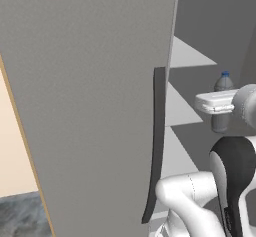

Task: Take the bottled waters from the counter and place them in the freezer to freeze. Close the freezer door after placing the bottles.

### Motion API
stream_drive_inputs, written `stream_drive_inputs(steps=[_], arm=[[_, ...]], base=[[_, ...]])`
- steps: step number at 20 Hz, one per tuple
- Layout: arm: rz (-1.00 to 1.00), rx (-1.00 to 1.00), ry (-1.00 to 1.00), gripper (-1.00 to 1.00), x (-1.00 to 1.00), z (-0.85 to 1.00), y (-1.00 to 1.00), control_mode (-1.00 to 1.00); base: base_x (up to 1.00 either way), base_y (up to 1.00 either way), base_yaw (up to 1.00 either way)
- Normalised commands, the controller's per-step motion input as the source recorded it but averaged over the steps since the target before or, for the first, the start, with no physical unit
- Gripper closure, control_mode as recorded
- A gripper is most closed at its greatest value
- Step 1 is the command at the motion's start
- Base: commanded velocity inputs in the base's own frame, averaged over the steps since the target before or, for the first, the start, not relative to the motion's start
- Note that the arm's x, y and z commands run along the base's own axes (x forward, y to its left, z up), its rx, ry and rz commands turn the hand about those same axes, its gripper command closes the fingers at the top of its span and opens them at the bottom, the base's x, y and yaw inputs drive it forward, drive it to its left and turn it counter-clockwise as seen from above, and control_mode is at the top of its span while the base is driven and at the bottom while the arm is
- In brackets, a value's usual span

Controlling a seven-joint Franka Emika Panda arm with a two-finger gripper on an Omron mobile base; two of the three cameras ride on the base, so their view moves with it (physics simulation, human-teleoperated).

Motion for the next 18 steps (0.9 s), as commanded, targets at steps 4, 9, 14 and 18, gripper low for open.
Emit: stream_drive_inputs(steps=[4,9,14,18], arm=[[0.10,0.05,-0.04,1.00,0.02,0.09,-0.22,-1.00],[0.03,0.02,0.00,1.00,0.23,0.05,-0.02,-1.00],[0.00,0.10,-0.04,1.00,0.09,0.10,-0.03,-1.00],[0.00,0.05,-0.06,1.00,0.38,0.14,0.02,-1.00]], base=[[0.00,0.00,0.00],[0.00,0.00,0.00],[0.00,0.00,0.00],[0.00,0.00,0.00]])
